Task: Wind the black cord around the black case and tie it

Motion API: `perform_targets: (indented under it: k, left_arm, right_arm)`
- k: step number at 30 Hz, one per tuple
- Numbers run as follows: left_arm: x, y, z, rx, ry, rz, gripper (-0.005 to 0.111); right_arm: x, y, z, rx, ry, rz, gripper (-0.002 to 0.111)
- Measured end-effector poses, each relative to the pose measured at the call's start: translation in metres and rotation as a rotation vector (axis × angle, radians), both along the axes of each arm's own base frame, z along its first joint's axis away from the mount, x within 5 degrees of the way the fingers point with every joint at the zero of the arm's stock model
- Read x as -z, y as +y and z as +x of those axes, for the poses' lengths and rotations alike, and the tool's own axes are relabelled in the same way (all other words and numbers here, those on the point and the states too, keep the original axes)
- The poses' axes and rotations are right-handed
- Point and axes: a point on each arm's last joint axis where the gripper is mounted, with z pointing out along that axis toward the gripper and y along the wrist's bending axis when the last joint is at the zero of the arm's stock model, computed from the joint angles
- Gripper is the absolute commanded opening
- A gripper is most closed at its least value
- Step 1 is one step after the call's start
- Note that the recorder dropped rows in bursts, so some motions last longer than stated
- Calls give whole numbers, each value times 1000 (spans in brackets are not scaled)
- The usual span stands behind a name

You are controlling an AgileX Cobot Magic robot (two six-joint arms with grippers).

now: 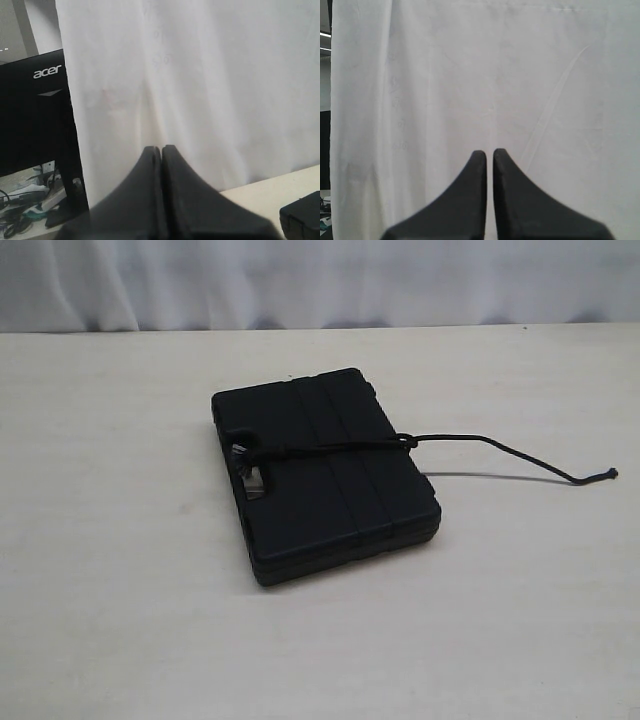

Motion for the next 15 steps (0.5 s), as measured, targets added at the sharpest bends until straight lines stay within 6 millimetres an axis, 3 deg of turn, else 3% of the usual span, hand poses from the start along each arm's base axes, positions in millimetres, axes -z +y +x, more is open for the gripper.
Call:
perform_targets:
  k: [15]
  left_arm:
    - [21,3,2,-22,230,-69,0]
  right_arm:
    - [0,0,0,0,0,0,4]
